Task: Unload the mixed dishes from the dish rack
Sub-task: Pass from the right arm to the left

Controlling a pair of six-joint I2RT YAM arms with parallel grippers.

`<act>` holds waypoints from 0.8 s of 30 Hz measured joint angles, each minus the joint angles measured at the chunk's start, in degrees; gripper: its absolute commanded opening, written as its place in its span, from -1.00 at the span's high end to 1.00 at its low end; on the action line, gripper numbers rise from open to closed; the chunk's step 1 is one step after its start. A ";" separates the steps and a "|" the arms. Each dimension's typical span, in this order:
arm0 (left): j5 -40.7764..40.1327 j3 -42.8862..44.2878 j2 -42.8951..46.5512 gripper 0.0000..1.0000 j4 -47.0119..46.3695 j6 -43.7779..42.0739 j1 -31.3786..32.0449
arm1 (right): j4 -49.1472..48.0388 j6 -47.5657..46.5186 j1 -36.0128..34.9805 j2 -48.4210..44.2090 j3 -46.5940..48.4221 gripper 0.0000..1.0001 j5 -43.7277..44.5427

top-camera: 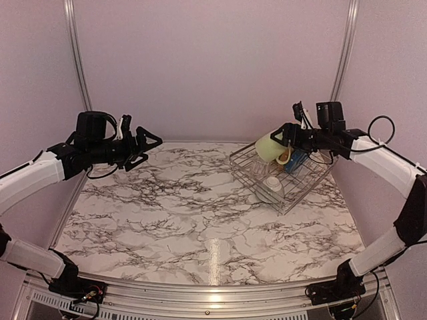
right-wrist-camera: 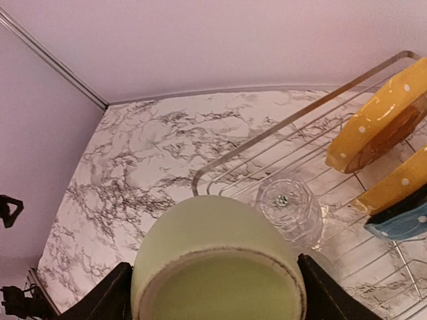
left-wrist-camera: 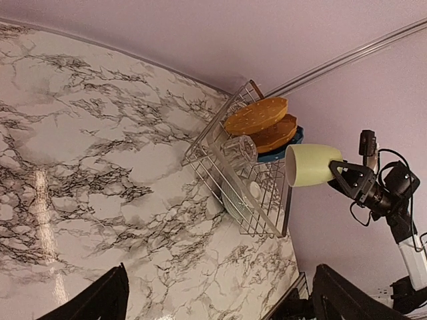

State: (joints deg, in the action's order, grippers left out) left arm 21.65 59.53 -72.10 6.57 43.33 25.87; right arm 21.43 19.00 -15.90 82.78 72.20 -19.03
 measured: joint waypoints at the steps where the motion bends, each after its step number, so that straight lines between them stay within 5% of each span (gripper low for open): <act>1: 0.87 -0.04 -0.63 -0.96 -1.49 1.03 0.37 | -2.01 1.75 -0.13 -0.55 -0.37 0.24 -1.92; 11: 6.43 -0.04 -6.21 -0.76 -17.49 9.97 7.91 | -24.52 18.95 -8.81 -0.22 -3.06 0.24 -16.28; 24: 7.39 -3.89 -7.61 -0.39 -36.50 17.53 12.02 | -41.99 31.74 -16.55 7.76 -4.11 0.26 -22.60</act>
State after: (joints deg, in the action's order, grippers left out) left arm 29.04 55.64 -79.70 -29.93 60.86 37.89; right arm -20.56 50.74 -32.45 90.54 68.10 -41.63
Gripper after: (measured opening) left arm 0.727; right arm 0.737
